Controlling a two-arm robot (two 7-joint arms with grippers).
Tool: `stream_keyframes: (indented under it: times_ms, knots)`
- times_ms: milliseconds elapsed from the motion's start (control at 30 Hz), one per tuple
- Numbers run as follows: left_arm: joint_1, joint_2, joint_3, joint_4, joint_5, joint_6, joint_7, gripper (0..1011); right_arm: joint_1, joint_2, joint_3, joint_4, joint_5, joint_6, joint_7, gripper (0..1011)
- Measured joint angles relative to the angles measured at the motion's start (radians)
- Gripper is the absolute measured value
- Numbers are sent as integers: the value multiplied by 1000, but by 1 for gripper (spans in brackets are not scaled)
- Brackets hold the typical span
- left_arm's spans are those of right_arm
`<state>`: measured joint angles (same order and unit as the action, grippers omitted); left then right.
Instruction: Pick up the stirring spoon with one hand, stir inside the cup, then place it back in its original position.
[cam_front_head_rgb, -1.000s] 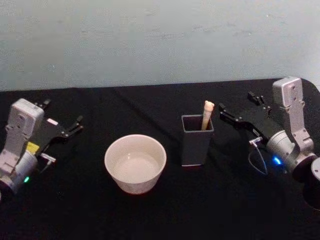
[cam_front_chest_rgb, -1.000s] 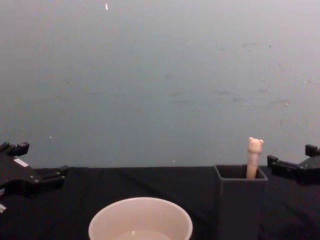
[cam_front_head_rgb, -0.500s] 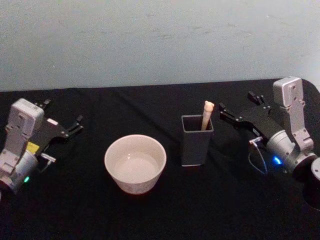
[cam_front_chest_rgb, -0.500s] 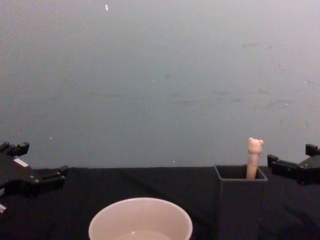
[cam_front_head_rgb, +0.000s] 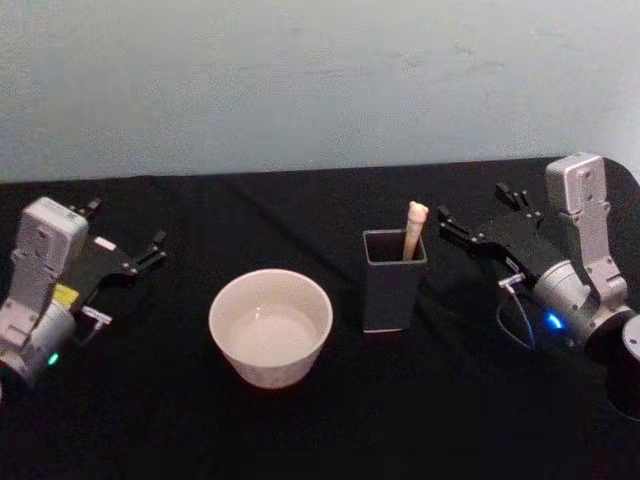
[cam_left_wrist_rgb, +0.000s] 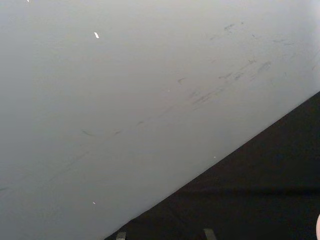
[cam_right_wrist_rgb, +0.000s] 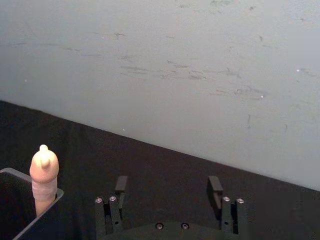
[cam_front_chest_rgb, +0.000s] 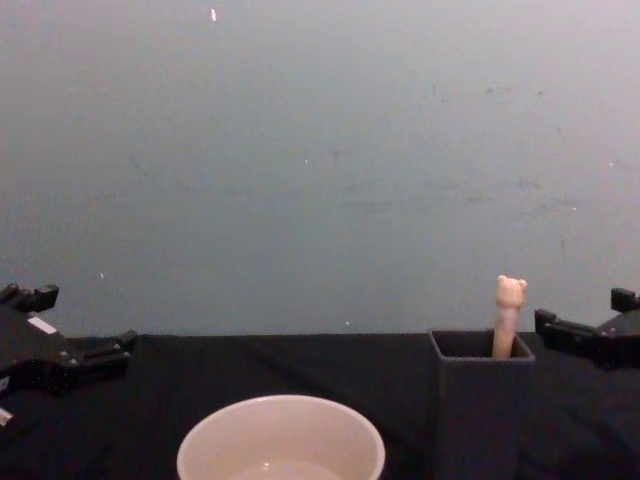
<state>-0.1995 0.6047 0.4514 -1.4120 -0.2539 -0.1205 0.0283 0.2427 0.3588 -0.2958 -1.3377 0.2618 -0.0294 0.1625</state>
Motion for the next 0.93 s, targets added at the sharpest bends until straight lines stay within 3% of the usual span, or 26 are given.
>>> stream_keyframes:
  times_ms: [933]
  knots:
    - [0, 0, 0, 0, 0, 0, 0, 1001, 0, 0, 0, 0, 0, 0, 0, 1002]
